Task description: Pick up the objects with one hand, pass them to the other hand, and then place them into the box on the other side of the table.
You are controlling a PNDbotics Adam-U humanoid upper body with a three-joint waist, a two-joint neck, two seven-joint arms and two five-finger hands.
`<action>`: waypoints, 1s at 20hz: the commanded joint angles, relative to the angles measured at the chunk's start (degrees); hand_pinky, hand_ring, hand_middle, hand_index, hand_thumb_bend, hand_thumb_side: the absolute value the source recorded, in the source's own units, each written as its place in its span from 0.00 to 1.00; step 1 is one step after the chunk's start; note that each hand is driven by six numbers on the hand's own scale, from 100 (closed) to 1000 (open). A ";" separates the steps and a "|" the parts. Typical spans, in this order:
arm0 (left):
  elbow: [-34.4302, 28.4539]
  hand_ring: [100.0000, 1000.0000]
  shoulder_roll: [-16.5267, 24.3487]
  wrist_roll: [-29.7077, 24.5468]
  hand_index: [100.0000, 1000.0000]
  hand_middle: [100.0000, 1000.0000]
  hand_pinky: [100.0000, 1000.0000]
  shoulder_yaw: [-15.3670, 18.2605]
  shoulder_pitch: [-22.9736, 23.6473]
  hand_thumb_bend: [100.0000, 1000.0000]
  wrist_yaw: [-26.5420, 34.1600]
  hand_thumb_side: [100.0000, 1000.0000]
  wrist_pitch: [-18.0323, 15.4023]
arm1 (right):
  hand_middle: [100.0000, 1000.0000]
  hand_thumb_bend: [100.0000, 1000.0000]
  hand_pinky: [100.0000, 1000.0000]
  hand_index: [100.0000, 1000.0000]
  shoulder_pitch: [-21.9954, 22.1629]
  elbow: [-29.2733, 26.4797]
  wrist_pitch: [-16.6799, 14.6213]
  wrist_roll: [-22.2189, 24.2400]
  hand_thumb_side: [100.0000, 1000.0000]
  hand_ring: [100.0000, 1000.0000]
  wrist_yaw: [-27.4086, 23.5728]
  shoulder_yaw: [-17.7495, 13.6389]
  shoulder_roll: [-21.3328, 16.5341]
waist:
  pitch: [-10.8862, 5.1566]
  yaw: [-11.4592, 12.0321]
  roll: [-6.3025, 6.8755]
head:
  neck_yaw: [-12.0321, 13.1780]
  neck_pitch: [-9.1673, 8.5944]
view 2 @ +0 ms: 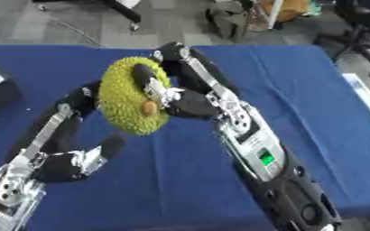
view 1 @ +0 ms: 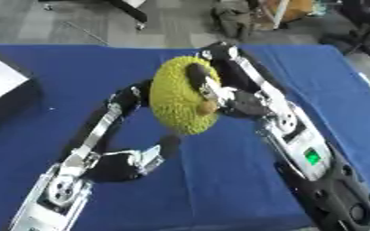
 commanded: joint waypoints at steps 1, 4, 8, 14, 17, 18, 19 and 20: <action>-1.48 0.74 0.25 -0.44 0.90 0.70 0.81 0.23 -0.93 0.43 0.12 0.53 -0.81 | 0.16 0.00 0.48 0.34 -0.93 -0.65 0.22 0.34 0.41 0.45 -0.85 0.19 -0.34 | -0.48 0.10 0.09 | -0.23 -0.14; -1.32 0.74 0.06 0.07 0.90 0.70 0.81 0.18 -0.94 0.42 0.51 0.55 -0.68 | 0.16 0.00 0.47 0.34 -0.93 -0.78 0.37 0.78 0.41 0.45 -1.27 0.49 -0.43 | -0.48 0.14 0.07 | -0.24 -0.14; -0.83 0.73 -0.54 1.75 0.90 0.70 0.81 0.22 -1.02 0.37 0.85 0.58 0.05 | 0.16 0.00 0.47 0.34 -1.01 -0.98 0.60 2.05 0.41 0.45 -1.94 1.59 -0.88 | -0.49 0.28 -0.02 | -0.34 -0.14; 0.25 0.73 -1.57 5.73 0.89 0.69 0.80 -0.33 -1.32 0.30 0.11 0.62 1.65 | 0.15 0.00 0.47 0.34 -1.13 -1.39 1.13 4.00 0.41 0.45 -2.95 2.43 -1.42 | -0.52 0.41 -0.13 | -0.23 -0.14; 0.91 0.72 -2.02 6.91 0.88 0.68 0.80 -0.94 -1.37 0.27 -0.93 0.64 2.47 | 0.16 0.00 0.47 0.34 -1.23 -1.68 1.08 5.02 0.41 0.45 -2.72 2.72 -1.56 | -0.50 0.43 -0.20 | -0.01 -0.14; 1.04 0.71 -2.10 7.00 0.86 0.66 0.79 -1.15 -1.38 0.26 -1.23 0.65 2.58 | 0.16 0.00 0.47 0.34 -1.27 -1.76 1.03 5.37 0.41 0.45 -2.65 2.77 -1.57 | -0.49 0.42 -0.21 | 0.03 -0.14; 1.18 0.71 -2.18 6.97 0.86 0.66 0.79 -1.35 -1.38 0.26 -1.51 0.65 2.65 | 0.16 0.00 0.47 0.34 -1.29 -1.83 0.95 5.75 0.41 0.45 -2.62 2.81 -1.57 | -0.49 0.41 -0.22 | 0.06 -0.14; 1.27 0.71 -2.24 6.95 0.86 0.66 0.79 -1.46 -1.38 0.26 -1.72 0.65 2.67 | 0.16 0.00 0.47 0.34 -1.29 -1.87 0.90 6.02 0.41 0.45 -2.62 2.80 -1.57 | -0.49 0.40 -0.23 | 0.08 -0.14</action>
